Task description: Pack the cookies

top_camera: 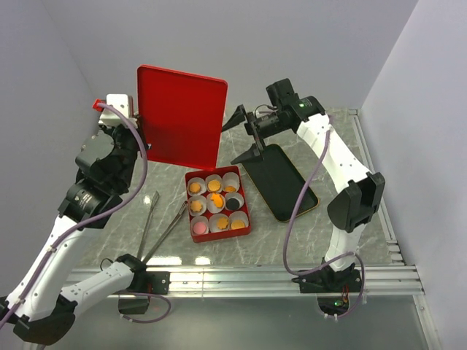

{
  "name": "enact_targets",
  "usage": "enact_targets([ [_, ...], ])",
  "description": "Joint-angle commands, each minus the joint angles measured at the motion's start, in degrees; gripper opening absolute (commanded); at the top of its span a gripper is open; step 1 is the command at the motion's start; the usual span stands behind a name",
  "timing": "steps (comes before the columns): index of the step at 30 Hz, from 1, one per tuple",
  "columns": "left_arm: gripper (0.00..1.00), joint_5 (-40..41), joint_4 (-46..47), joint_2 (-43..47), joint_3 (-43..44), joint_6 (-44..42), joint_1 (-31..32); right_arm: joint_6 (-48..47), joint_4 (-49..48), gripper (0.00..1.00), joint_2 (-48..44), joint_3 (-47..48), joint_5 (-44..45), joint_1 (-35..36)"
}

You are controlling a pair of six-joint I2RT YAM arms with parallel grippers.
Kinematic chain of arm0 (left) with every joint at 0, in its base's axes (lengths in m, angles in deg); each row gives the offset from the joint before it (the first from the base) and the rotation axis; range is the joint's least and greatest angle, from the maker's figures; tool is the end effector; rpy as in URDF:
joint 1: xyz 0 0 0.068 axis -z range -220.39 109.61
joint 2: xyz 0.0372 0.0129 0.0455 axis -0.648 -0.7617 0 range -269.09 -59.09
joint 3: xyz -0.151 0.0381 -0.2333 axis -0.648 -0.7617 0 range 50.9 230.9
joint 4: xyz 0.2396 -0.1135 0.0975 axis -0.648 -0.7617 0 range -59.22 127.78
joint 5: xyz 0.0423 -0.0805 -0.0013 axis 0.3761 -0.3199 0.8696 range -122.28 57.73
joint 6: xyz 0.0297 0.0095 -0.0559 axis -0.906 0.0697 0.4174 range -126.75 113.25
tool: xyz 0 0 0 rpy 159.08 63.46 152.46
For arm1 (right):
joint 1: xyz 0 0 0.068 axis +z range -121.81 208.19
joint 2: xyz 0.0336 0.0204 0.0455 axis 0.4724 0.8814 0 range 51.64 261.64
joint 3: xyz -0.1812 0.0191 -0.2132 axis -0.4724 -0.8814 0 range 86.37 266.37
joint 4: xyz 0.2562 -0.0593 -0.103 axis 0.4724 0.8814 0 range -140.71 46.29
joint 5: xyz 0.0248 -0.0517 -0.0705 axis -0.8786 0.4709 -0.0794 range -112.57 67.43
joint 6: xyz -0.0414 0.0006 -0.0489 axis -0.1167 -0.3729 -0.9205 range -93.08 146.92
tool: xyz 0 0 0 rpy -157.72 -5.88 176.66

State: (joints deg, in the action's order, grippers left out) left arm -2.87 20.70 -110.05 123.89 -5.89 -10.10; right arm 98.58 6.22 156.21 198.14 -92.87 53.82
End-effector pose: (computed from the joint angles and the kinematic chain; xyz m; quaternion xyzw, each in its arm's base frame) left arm 0.1770 -0.0752 0.4908 -0.0149 0.6798 -0.0262 0.7328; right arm 0.3446 0.2171 0.4004 -0.1178 -0.7841 -0.5684 0.2198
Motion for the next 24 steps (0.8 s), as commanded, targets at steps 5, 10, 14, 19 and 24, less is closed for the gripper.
enact_targets([
  [5,0.0,4.24,6.27,0.07,2.95,-0.25,1.44,-0.15,0.5,1.0,-2.42,0.49,-2.12,0.04],
  [10,0.0,9.08,8.2,-0.28,2.33,-2.53,5.83,35.25,-43.18,1.0,-11.22,-15.84,-0.28,1.79],
  [14,0.0,12.86,9.61,-1.77,2.24,-4.11,9.96,40.68,-44.99,1.0,-11.16,-12.48,2.19,1.71],
  [19,0.0,18.4,13.12,-3.79,1.45,-7.37,16.12,44.96,-50.29,1.0,-11.49,-12.35,4.12,1.71],
  [24,0.0,19.63,14.09,-4.76,1.01,-7.72,18.49,46.99,-53.85,0.93,-12.55,-15.7,4.47,1.71],
])
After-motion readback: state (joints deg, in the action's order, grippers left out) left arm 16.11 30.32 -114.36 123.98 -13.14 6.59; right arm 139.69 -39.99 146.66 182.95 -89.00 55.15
